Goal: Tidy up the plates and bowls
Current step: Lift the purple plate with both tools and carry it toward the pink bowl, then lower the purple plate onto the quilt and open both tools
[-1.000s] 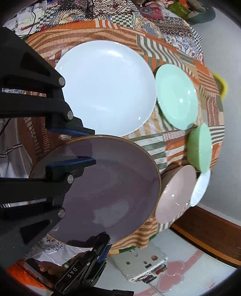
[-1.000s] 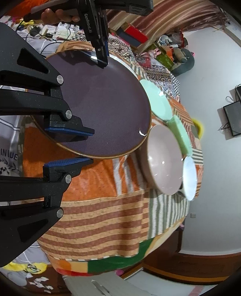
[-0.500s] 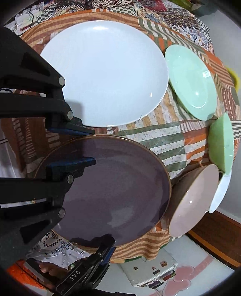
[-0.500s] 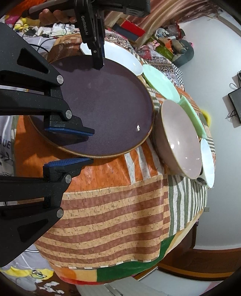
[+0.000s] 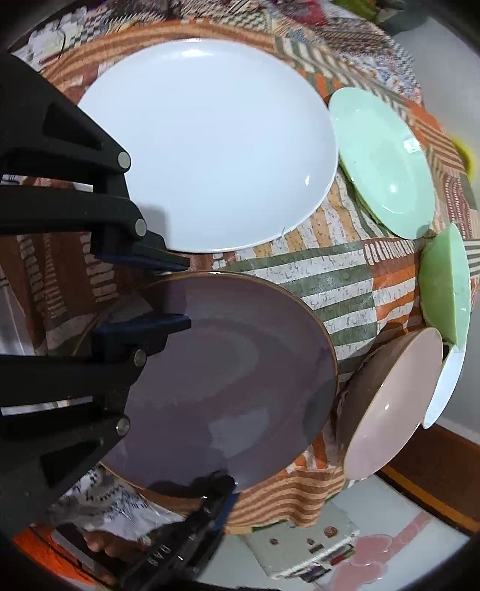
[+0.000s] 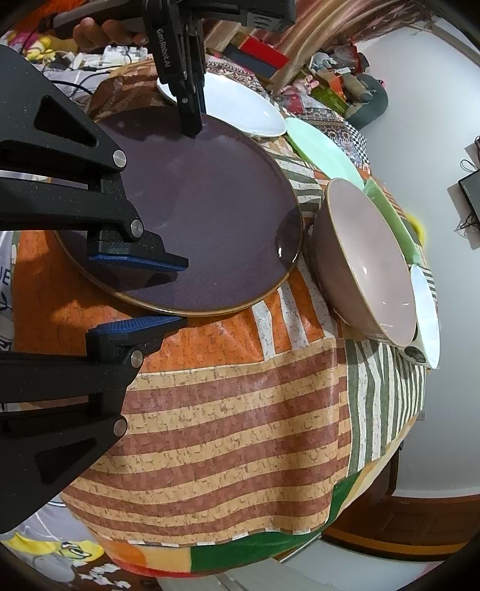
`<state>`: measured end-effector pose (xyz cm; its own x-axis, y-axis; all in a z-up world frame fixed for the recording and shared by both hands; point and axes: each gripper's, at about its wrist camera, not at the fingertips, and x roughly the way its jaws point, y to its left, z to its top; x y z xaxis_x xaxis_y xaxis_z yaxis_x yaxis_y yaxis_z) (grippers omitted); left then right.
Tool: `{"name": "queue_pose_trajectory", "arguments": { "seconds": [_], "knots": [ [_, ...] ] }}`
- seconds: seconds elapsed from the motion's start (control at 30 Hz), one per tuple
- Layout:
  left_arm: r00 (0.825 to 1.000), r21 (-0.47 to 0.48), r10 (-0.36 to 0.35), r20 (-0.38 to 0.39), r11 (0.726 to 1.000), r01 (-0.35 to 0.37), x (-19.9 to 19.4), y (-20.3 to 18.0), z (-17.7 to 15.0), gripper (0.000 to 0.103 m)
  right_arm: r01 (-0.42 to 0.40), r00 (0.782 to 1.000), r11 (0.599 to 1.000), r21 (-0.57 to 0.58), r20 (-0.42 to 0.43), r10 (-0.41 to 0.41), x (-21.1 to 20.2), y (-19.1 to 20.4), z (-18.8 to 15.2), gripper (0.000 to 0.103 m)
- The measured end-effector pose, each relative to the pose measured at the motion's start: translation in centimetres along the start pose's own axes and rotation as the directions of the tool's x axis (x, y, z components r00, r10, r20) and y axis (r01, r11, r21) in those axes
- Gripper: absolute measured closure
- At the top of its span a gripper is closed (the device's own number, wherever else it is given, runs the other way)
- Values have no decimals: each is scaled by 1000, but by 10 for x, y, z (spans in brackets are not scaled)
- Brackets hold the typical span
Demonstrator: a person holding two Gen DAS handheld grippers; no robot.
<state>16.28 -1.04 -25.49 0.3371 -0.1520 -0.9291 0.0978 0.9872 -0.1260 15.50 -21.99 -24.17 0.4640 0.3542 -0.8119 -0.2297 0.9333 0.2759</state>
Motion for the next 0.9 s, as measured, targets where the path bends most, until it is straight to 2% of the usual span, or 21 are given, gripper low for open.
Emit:
{"name": "queue_pose_trajectory", "arguments": {
  "seconds": [0.23, 0.3, 0.37, 0.47, 0.6, 0.73, 0.9],
  "knots": [
    [998, -9, -10, 66, 1000, 11, -30, -1, -8, 77, 22, 999, 1000, -22, 39, -21, -24, 3, 3, 79],
    [995, -11, -10, 99, 1000, 11, -44, 1, -8, 73, 27, 998, 999, -31, 55, -25, -31, 8, 3, 79],
    [990, -17, -5, 138, 1000, 7, -58, 1, -8, 60, 34, 997, 998, -48, 74, -30, -39, 13, 4, 78],
    [978, -28, 4, 207, 1000, 2, -82, 8, -11, 58, 31, 995, 997, -76, 100, -24, -49, 25, 8, 78],
    [958, -46, 30, 285, 999, -18, -109, 19, -16, 54, 35, 989, 993, -116, 146, -17, -61, 42, 14, 63],
    [931, -72, 75, 356, 996, -53, -134, 34, -24, 46, 21, 984, 987, -157, 176, 8, -66, 62, 21, 55],
    [912, -118, 118, 393, 990, -77, -152, 61, -35, 37, -28, 981, 981, -190, 185, 64, -63, 87, 32, 51]
  ]
}}
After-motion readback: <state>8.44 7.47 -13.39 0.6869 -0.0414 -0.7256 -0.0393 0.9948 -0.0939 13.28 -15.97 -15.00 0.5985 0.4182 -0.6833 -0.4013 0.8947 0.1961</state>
